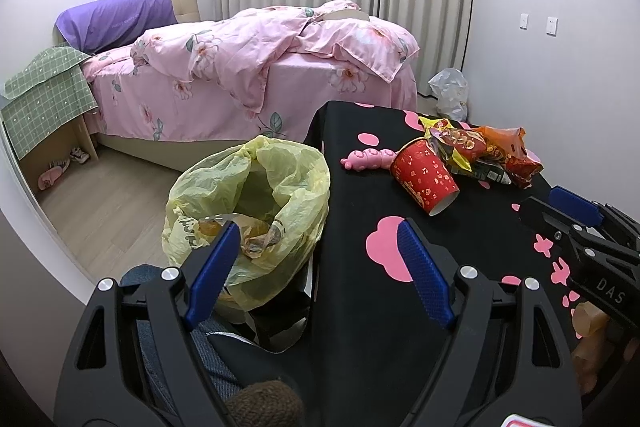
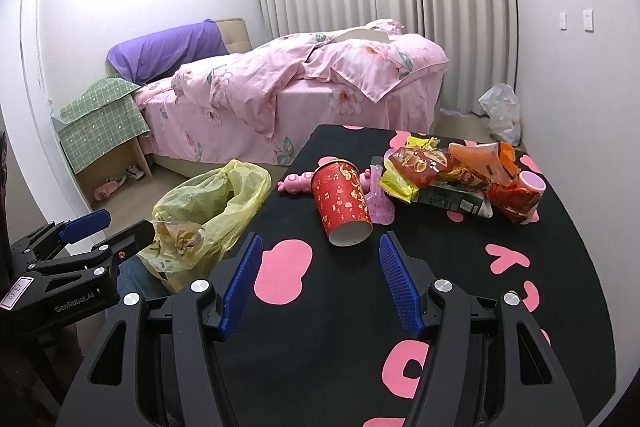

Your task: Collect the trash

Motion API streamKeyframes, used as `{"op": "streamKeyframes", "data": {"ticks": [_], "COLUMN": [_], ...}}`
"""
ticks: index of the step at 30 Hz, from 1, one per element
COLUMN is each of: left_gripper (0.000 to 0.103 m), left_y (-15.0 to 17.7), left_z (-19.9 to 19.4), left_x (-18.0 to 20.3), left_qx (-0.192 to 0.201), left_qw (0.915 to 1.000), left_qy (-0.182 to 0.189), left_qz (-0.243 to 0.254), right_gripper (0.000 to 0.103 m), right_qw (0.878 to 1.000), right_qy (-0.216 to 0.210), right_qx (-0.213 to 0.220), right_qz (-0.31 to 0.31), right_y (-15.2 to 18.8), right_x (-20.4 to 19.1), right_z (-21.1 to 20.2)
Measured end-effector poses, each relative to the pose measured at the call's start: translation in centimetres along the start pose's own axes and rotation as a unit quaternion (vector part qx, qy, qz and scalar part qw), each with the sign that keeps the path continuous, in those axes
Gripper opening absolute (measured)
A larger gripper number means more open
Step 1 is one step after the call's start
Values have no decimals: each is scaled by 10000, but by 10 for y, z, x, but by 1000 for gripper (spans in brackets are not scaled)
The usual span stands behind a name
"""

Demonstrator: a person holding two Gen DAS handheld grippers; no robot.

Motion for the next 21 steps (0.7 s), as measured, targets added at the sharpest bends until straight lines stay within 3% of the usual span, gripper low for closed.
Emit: {"op": "streamKeyframes", "data": {"ticks": [21], "left_gripper": [77], "left_y": [1], "left_z": [0], "left_x": [-1], "left_qx": [8], "left_qw": [10000], "left_qy": [0], "left_qz": [-13], "right_gripper": [58], "right_qw": [10000], "right_qy": [-23], "right_qx": [-12], "right_qz": [4], "right_y": [2], "right_x": [1], "right_z": [1]}}
Point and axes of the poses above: each gripper's, at about its wrist camera, not at the fingertips, and z roughly the way its jaws point, x to its right, y to its underside, the point moved 6 cm from there along z, roughly the way its jaws point, and after that the axes turned 15 degrees about -y, right-handed, at the moved point
